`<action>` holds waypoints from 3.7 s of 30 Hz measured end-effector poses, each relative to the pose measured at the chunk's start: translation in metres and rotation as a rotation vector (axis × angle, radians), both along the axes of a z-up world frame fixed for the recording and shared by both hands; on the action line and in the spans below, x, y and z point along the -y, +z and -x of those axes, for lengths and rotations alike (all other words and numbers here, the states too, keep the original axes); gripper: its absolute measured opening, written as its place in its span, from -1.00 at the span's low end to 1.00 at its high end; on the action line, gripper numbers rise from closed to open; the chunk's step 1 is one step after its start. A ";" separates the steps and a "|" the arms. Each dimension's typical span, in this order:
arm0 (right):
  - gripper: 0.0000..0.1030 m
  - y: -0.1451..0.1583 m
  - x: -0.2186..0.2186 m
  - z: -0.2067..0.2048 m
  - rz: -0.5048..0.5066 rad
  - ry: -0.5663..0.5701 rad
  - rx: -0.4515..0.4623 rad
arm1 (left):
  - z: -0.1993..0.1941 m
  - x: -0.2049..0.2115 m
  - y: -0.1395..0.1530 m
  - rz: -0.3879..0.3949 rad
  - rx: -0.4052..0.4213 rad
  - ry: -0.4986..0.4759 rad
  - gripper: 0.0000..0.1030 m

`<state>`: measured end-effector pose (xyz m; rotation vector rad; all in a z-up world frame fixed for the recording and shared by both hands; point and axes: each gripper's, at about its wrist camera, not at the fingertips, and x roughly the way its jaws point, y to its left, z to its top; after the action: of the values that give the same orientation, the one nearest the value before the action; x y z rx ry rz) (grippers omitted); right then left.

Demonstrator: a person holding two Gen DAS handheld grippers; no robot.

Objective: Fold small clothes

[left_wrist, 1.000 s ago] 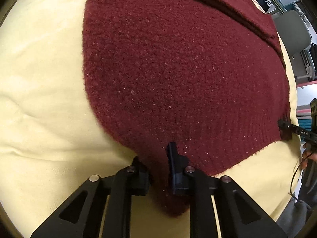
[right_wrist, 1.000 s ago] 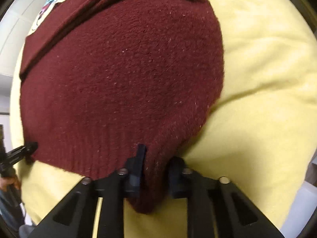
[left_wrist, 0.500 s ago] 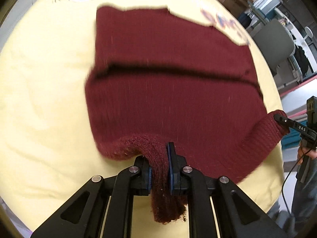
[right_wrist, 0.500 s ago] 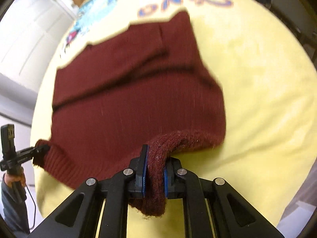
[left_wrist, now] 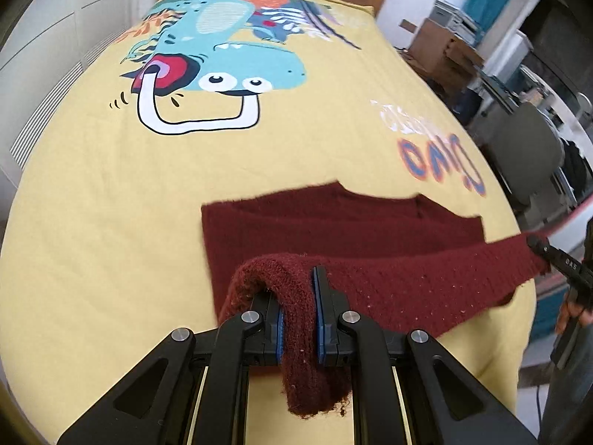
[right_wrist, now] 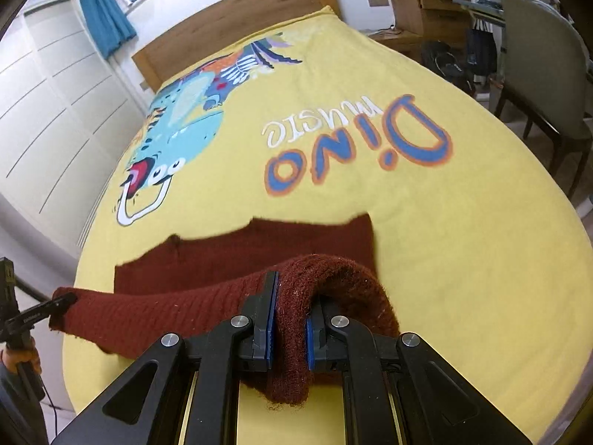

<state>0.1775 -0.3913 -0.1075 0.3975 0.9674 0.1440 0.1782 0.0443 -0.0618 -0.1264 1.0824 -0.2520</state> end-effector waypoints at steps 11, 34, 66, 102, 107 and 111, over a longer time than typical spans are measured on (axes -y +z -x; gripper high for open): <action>-0.71 -0.059 -0.007 -0.055 0.068 -0.022 -0.187 | -0.055 -0.001 -0.073 -0.115 -0.123 0.044 -0.74; 0.99 -0.033 -0.040 -0.019 0.155 0.031 -0.042 | -0.011 0.061 -0.046 -0.200 0.013 -0.015 0.98; 0.99 -0.132 -0.057 0.036 0.243 0.159 -0.050 | 0.039 0.024 -0.139 -0.217 0.027 0.101 0.99; 0.99 -0.112 -0.015 0.118 0.292 0.058 -0.196 | 0.008 -0.049 -0.147 0.085 -0.210 0.144 0.97; 0.99 -0.116 -0.010 0.118 0.270 0.047 -0.208 | 0.016 -0.030 -0.141 0.124 -0.205 0.077 -0.11; 0.99 -0.113 -0.006 0.118 0.231 0.042 -0.204 | 0.018 -0.026 -0.132 0.138 -0.214 0.074 -0.43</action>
<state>0.0592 -0.3850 -0.2208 0.1816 1.1804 0.0285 0.1602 0.0704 -0.1941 -0.3221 1.2699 -0.2501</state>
